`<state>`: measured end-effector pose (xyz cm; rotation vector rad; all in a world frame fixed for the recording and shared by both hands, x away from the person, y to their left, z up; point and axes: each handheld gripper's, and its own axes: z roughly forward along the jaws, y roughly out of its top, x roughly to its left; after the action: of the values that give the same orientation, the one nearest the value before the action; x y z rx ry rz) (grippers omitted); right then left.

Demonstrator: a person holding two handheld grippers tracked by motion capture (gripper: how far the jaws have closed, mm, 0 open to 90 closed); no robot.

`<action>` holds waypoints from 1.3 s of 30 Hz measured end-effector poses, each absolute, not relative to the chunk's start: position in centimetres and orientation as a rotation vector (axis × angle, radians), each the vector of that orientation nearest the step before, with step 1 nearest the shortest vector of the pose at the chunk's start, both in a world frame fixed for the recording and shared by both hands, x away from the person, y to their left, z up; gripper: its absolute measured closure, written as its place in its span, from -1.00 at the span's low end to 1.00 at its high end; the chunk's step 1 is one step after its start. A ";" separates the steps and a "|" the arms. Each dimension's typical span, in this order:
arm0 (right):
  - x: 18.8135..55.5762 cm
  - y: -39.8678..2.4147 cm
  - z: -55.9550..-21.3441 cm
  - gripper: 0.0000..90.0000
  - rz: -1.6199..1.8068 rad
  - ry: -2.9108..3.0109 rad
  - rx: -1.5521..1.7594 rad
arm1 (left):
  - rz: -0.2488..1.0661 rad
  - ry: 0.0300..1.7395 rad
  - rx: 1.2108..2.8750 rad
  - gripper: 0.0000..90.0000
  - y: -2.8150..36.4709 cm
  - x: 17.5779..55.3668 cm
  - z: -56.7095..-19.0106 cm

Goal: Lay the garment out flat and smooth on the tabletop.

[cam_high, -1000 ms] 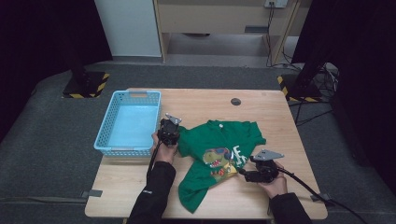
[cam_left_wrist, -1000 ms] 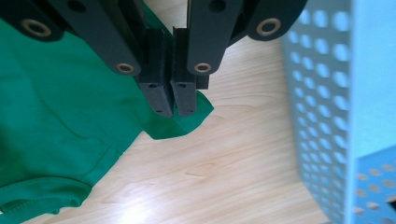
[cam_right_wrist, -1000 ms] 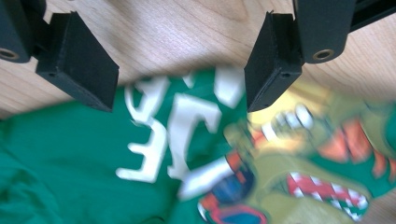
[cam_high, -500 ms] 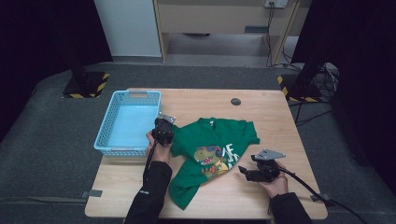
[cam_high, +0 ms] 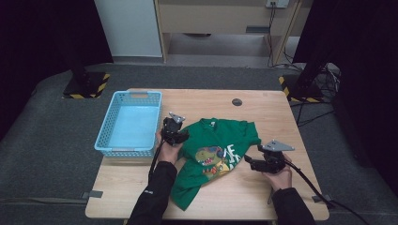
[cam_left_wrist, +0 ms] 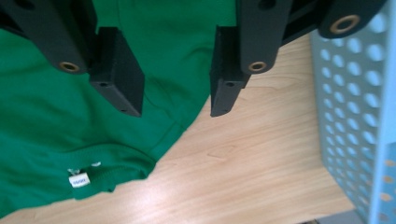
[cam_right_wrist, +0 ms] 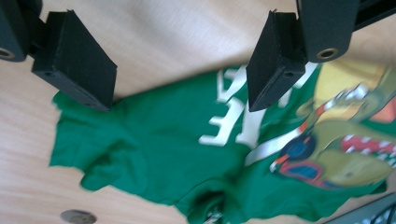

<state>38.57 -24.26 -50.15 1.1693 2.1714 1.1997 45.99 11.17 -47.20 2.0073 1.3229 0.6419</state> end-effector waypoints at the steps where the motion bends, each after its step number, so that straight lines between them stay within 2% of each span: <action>1: 39.0 -24.2 -50.0 -0.47 1.187 2.165 1.177 | 0.633 1.326 2.020 0.18 11.0 46.1 -47.5; 11: 44.7 -23.9 -49.1 -0.40 1.090 2.082 1.275 | 0.563 1.376 2.056 0.12 11.1 46.8 -50.5; 20: 49.9 -24.2 -51.5 -0.27 0.933 1.992 1.471 | 0.530 1.388 2.083 0.08 11.1 46.8 -52.0; 30: 51.5 -24.3 -53.5 -0.18 0.875 1.973 1.542 | 0.553 1.367 2.047 0.11 11.2 46.5 -52.5; 32: 51.4 -24.1 -53.5 -0.06 0.885 1.969 1.533 | 0.562 1.364 2.033 0.12 11.2 46.4 -52.6; 39: 51.0 -23.7 -53.4 0.60 0.922 1.985 1.511 | 0.565 1.358 2.028 0.12 11.2 46.4 -52.7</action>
<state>51.04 -23.72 -53.42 1.5108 1.9852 0.9219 46.37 11.24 -52.70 2.0285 1.3576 0.5647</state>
